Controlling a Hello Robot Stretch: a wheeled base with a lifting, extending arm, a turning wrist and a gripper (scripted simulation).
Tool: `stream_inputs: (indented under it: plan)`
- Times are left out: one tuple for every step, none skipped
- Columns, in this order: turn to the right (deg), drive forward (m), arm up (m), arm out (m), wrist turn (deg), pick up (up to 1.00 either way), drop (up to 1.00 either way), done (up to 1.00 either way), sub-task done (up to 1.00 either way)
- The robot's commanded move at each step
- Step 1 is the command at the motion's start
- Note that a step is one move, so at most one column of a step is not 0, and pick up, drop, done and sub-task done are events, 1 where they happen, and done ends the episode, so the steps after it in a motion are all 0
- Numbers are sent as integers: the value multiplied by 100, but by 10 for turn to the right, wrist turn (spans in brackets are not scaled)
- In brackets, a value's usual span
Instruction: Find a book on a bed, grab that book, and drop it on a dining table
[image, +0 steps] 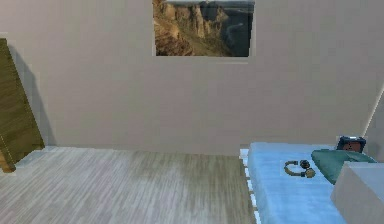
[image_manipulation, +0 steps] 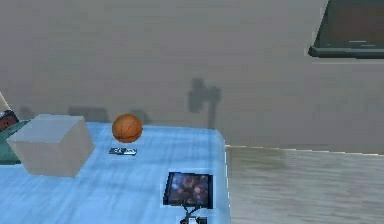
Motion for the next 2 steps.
stream_inputs:
  plan:
    - [0,0,10,0,0,0,0,0,0]
    - [0,0,50,0,0,0,0,0,0]
